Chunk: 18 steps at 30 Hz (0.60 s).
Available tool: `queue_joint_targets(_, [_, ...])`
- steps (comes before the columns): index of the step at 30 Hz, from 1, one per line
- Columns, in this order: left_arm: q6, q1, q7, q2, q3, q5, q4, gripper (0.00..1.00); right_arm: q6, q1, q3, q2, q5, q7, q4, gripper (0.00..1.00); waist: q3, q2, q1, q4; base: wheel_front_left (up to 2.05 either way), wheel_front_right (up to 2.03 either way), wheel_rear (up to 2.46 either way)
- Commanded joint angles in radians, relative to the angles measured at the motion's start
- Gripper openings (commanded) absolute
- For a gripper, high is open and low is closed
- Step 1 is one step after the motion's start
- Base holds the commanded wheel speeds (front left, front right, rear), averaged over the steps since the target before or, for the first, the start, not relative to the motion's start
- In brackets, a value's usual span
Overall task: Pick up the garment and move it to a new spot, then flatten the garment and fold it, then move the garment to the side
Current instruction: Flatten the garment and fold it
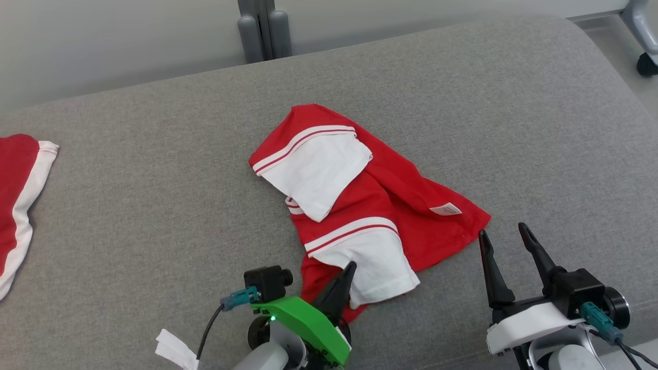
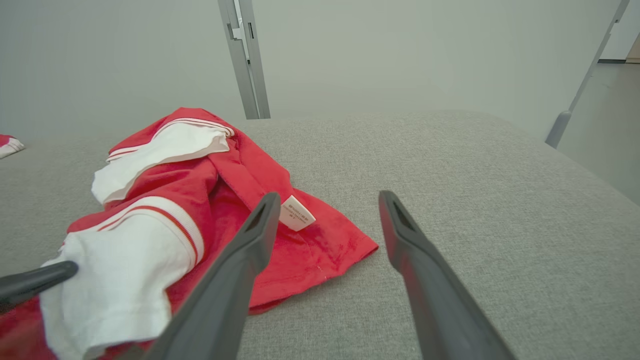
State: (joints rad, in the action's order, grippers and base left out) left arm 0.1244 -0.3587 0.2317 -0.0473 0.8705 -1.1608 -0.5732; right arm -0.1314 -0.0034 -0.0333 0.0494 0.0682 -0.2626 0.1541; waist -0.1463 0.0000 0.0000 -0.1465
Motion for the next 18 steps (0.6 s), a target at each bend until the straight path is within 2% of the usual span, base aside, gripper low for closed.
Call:
queue_joint_targets(1, [0.006,-0.024,0.012,-0.006,-0.014,0.008,0.005,0.0,0.001,0.009,0.001,0.002,0.006,-0.003,0.003,1.0,0.005,0.0,0.0,0.001,0.0,0.0,0.0])
queue_joint_targets(4, [0.006,-0.035,0.027,-0.021,-0.064,-0.001,0.046,0.0,0.001,0.015,0.003,0.002,0.009,-0.003,0.004,1.0,0.016,0.0,0.0,0.004,0.0,0.0,0.0])
queue_joint_targets(8, [0.007,-0.046,0.034,-0.081,-0.174,-0.003,0.167,0.0,0.001,0.026,0.012,0.002,0.009,-0.003,0.001,1.0,0.03,0.0,0.0,0.018,0.0,0.0,0.0])
queue_joint_targets(12, [-0.015,-0.072,0.034,-0.186,-0.282,0.016,0.328,0.0,0.001,0.04,0.016,0.002,0.009,-0.003,0.004,1.0,0.042,0.0,0.0,0.032,0.0,0.0,0.0])
queue_joint_targets(18, [-0.075,-0.132,-0.024,-0.376,-0.444,-0.037,0.53,0.0,0.001,0.036,0.008,0.002,0.021,-0.003,0.01,1.0,0.058,0.0,0.0,0.042,0.0,0.0,0.0])
